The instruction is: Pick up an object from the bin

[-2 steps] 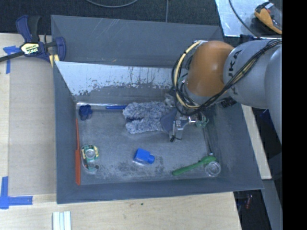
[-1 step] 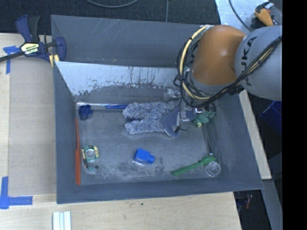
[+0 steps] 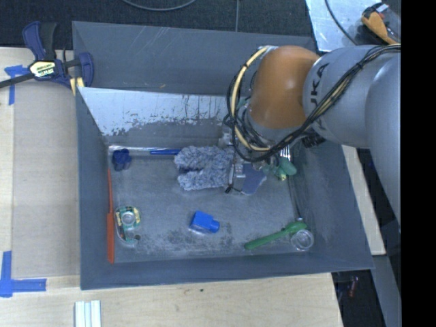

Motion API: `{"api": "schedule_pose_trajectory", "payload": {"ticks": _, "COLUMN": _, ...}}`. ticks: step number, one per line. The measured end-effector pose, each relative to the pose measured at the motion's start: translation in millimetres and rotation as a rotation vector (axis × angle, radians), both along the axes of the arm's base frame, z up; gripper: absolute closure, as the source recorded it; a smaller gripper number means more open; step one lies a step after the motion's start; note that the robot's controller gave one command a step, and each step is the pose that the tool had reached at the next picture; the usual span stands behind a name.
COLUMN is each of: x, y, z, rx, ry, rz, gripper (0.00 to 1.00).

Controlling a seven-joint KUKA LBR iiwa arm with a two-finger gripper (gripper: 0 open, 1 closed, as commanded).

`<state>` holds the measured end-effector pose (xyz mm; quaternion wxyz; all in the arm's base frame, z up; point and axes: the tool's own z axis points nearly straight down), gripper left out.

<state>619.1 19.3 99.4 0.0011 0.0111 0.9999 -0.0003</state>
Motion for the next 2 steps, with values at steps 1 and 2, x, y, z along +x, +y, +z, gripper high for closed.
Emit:
{"api": "schedule_pose_trajectory", "payload": {"ticks": 1, "x": 6.2, "y": 4, "z": -29, "rx": -0.003, "ry": -0.012, "rz": 0.082, "gripper": 0.00}}
{"api": "schedule_pose_trajectory", "payload": {"ticks": 2, "x": 3.1, "y": -6, "z": -28, "rx": 0.000, "ry": -0.009, "rz": -0.117, "gripper": 1.00}}
